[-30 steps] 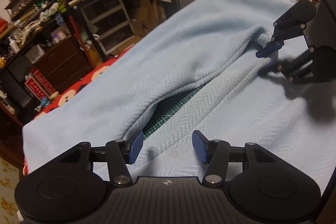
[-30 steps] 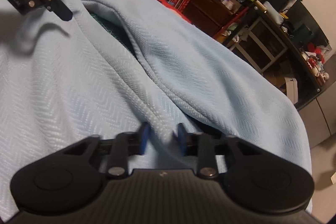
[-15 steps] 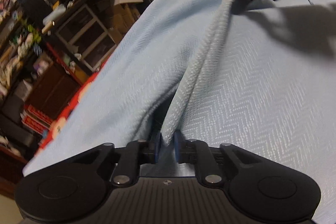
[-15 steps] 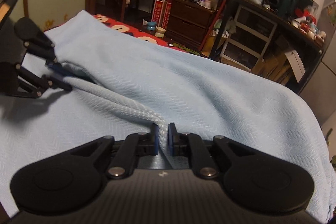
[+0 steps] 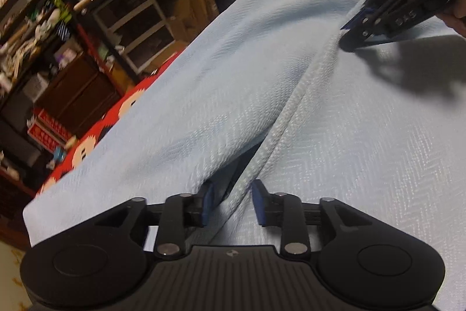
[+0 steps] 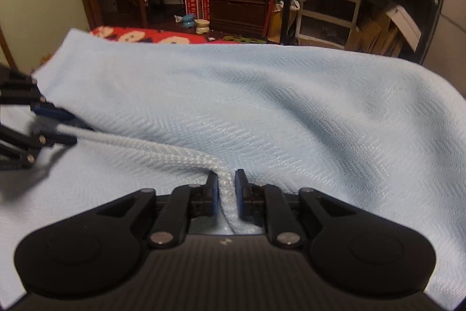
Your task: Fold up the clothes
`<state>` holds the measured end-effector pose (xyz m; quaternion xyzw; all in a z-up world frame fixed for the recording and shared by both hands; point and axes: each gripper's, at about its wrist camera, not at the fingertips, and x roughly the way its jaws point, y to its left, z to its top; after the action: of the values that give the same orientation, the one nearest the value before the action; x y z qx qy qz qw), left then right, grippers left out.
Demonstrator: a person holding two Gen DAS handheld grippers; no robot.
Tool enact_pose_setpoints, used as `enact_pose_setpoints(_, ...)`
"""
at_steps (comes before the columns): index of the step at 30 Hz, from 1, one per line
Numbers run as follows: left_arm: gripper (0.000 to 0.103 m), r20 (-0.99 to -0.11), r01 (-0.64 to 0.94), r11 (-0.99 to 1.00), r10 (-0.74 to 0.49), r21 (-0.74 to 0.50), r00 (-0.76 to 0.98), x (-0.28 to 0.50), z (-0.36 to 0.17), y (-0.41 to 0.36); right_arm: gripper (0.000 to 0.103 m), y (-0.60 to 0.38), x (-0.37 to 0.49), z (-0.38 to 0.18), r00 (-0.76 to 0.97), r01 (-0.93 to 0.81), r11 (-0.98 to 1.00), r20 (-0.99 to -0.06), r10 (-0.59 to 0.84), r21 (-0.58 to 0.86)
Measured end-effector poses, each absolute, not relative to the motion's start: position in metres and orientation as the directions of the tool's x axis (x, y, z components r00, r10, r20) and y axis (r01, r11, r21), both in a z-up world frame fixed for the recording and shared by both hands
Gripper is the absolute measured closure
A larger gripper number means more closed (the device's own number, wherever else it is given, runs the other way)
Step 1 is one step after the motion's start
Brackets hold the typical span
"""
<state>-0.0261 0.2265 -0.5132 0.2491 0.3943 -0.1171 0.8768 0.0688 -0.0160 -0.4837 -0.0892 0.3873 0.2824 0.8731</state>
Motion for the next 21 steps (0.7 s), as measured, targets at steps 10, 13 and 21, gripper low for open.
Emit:
enact_pose_setpoints(10, 0.047, -0.74, 0.383, 0.859, -0.006, 0.341, 0.673, -0.078, -0.488, 0.213, 0.052, -0.094, 0.039, -0.435, 0.551, -0.443, 0.84, -0.643, 0.532, 0.314)
enact_pose_setpoints(13, 0.047, -0.733, 0.381, 0.875, -0.044, 0.3, 0.678, -0.095, -0.475, 0.203, 0.052, -0.134, 0.009, -0.418, 0.598, -0.386, 0.863, -0.625, 0.502, 0.325)
enact_pose_setpoints(21, 0.047, -0.738, 0.482, 0.849, -0.181, 0.215, 0.65, -0.137, -0.477, 0.141, 0.052, -0.268, -0.088, -0.406, 0.722, -0.145, 0.956, -0.634, 0.277, 0.253)
